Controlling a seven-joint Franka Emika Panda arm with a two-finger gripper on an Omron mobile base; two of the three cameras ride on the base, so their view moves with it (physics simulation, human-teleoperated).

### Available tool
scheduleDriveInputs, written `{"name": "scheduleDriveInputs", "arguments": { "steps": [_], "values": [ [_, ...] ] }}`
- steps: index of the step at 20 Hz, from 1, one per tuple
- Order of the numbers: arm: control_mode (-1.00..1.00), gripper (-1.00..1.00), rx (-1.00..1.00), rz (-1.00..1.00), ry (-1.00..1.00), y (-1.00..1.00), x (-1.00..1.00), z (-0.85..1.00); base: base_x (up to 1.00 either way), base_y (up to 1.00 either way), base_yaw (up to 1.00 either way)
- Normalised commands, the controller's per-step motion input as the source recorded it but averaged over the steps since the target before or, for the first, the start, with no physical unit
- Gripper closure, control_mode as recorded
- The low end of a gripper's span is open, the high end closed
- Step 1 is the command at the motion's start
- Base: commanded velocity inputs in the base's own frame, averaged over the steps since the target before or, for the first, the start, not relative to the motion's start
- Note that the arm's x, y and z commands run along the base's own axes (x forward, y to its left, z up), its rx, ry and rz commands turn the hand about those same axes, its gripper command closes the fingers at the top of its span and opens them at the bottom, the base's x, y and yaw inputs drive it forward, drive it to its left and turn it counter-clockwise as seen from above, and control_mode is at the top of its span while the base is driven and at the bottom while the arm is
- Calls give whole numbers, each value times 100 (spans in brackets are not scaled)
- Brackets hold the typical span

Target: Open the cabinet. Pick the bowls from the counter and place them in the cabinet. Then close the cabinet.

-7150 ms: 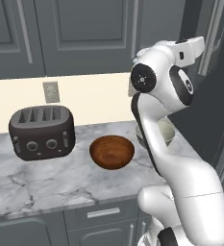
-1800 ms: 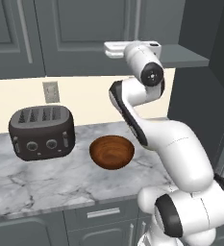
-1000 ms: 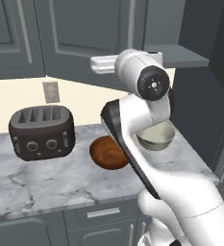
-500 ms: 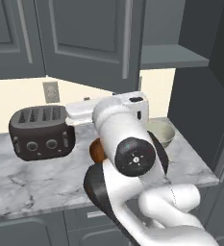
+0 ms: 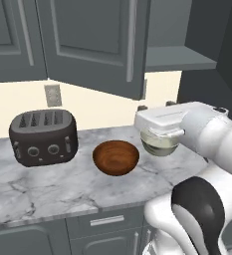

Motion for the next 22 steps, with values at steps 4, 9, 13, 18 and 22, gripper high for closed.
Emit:
{"name": "scheduleDriveInputs", "arguments": {
  "steps": [4, 9, 13, 18, 22],
  "values": [
    [-100, -100, 27, 27, 1, -96, 0, 18, 0, 0, 0],
    [-100, -100, 22, 16, 0, -57, 0, 51, 0, 0, 0],
    [-100, -100, 11, 3, 1, -26, 20, 43, 0, 0, 0],
    [-100, -100, 3, 0, 16, 0, 88, 11, 0, 0, 0],
    [-100, -100, 8, 0, 22, -20, 100, 1, 0, 0, 0]
  ]
}}
